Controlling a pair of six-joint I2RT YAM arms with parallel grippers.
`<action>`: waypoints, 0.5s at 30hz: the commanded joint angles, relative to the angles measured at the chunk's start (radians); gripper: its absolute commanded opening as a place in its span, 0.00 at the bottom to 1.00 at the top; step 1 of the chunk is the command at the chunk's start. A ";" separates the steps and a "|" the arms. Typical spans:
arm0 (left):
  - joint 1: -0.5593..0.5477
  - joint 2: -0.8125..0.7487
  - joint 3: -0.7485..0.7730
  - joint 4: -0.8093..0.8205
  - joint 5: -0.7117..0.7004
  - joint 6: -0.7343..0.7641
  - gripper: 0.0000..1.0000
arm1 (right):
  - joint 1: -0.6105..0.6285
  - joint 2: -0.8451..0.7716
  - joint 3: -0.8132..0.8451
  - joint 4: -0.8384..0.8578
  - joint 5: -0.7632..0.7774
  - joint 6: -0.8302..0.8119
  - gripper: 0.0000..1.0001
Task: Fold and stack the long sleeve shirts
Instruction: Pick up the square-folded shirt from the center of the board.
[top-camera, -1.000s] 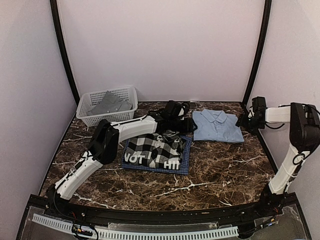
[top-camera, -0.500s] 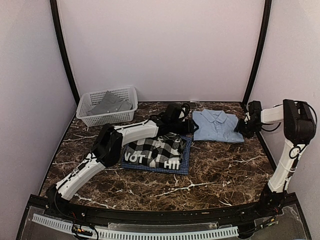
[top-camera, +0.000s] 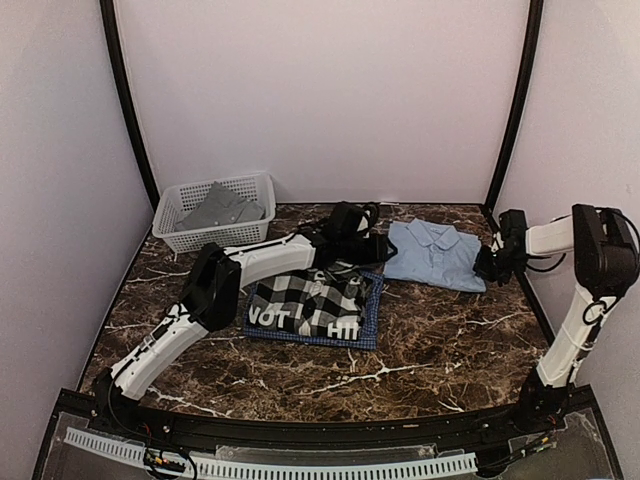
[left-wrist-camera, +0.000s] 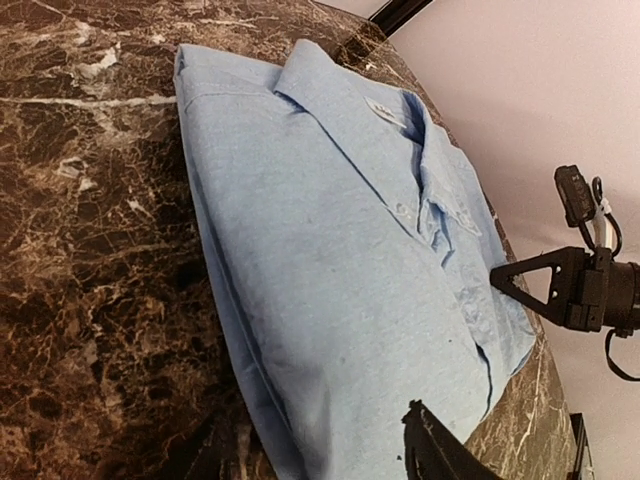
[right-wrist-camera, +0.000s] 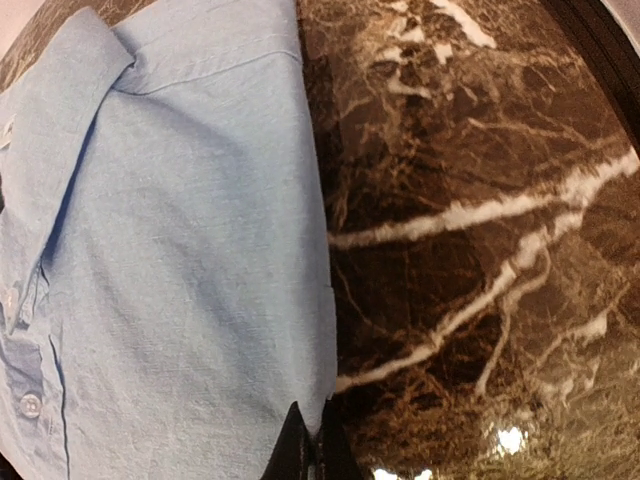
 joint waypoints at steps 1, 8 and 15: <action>-0.014 -0.200 -0.014 -0.061 -0.008 0.014 0.58 | -0.010 -0.077 -0.072 -0.070 0.030 -0.013 0.00; -0.060 -0.281 -0.028 -0.193 -0.054 0.036 0.59 | -0.011 -0.226 -0.196 -0.090 -0.026 0.019 0.00; -0.134 -0.291 -0.059 -0.319 -0.126 0.030 0.58 | -0.014 -0.403 -0.299 -0.189 0.071 0.070 0.00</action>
